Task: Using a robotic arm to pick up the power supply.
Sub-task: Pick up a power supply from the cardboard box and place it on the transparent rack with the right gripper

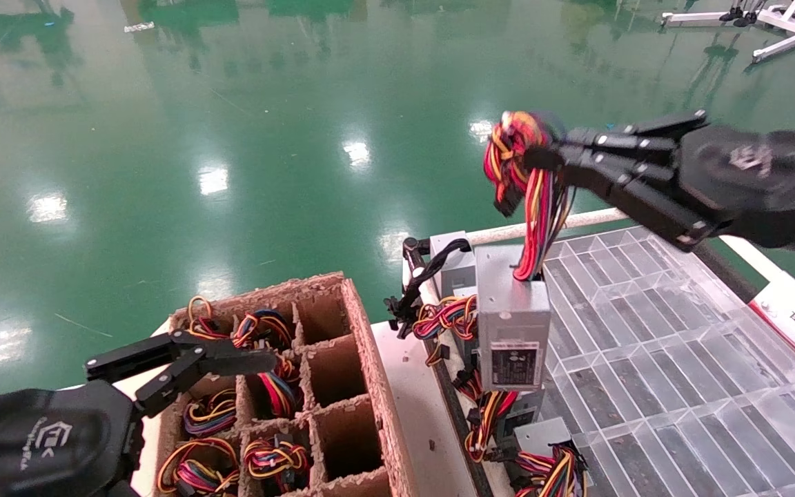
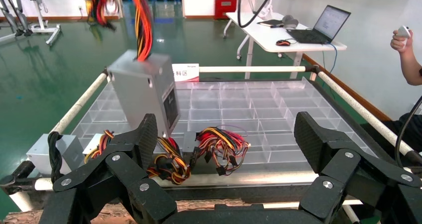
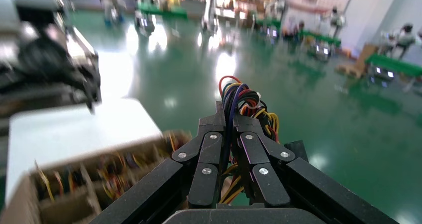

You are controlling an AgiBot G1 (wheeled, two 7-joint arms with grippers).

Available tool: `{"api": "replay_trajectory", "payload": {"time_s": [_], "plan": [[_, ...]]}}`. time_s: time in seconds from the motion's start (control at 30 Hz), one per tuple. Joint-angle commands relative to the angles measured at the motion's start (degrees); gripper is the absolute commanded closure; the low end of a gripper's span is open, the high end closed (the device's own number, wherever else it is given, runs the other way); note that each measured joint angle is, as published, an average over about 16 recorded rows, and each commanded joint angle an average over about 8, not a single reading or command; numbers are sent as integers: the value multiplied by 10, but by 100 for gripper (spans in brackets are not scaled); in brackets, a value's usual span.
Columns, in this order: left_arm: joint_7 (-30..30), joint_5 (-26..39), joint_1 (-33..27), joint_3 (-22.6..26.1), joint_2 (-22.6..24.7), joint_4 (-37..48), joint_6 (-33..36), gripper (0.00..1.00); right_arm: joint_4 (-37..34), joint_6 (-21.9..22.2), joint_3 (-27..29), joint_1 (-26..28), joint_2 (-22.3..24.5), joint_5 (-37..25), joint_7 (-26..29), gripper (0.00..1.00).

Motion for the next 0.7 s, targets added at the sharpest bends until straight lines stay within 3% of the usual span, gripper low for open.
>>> {"api": "replay_trajectory", "payload": {"time_s": [0.03, 0.43, 0.7], "plan": [[0, 0, 0, 0, 0, 0, 0, 0, -15, 1, -15, 22, -3, -21, -9, 100], [0, 0, 0, 0, 0, 0, 0, 0, -123, 2, -83, 150, -44, -117, -79, 100], [0, 0, 0, 1, 0, 0, 0, 0, -159, -4, -130, 198, -45, -160, -107, 100]]}}
